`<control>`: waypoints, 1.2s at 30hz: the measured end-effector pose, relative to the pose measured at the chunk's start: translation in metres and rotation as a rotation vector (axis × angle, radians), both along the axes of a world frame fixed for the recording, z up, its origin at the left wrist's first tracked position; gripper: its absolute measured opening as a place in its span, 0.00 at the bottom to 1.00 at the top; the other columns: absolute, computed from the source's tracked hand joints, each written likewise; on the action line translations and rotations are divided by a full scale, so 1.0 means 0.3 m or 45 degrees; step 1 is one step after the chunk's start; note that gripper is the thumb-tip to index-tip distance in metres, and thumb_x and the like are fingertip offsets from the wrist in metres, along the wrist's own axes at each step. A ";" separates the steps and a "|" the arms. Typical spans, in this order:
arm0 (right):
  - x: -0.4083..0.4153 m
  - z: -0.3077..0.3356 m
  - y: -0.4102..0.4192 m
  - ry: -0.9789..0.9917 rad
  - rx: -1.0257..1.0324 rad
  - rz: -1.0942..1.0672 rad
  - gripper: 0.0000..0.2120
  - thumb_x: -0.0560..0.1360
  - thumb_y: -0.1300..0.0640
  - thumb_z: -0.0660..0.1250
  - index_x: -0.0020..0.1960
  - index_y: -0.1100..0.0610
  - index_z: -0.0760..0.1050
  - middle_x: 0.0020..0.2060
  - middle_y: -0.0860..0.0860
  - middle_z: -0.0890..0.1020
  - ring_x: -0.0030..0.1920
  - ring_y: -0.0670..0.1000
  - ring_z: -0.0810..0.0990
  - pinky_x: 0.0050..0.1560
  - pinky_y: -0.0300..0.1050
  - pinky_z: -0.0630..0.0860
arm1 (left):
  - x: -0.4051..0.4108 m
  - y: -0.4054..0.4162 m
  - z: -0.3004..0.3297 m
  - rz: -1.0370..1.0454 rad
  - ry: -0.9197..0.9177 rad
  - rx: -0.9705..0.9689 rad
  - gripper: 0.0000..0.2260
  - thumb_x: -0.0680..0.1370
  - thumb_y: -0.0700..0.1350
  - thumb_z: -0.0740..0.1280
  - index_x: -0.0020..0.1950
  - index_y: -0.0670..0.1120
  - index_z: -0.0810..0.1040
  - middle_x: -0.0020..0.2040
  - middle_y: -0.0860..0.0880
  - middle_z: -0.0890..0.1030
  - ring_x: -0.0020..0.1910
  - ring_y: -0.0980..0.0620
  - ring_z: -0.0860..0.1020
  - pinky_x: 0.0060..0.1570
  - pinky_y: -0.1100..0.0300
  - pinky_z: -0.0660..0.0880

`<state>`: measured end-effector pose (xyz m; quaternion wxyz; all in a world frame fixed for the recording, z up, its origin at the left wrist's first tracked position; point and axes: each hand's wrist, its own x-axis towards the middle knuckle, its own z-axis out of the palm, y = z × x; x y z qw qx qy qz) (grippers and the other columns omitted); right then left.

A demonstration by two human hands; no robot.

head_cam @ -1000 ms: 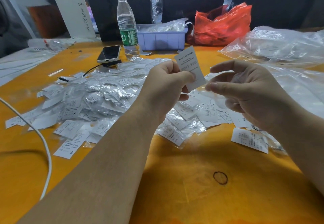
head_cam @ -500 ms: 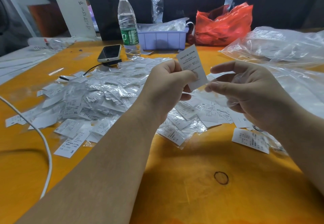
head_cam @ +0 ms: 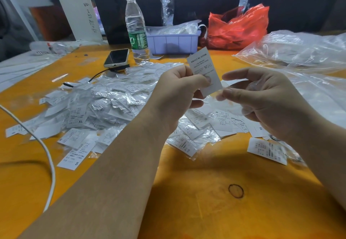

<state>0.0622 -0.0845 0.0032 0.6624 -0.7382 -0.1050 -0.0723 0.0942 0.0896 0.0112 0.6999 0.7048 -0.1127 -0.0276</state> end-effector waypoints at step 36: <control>0.021 -0.001 -0.011 0.089 0.162 -0.030 0.03 0.75 0.65 0.67 0.43 0.59 0.74 0.34 0.57 0.82 0.20 0.45 0.57 0.20 0.34 0.57 | -0.007 -0.020 -0.026 -0.132 0.073 0.081 0.06 0.76 0.41 0.70 0.40 0.47 0.77 0.37 0.51 0.81 0.37 0.53 0.76 0.42 0.57 0.76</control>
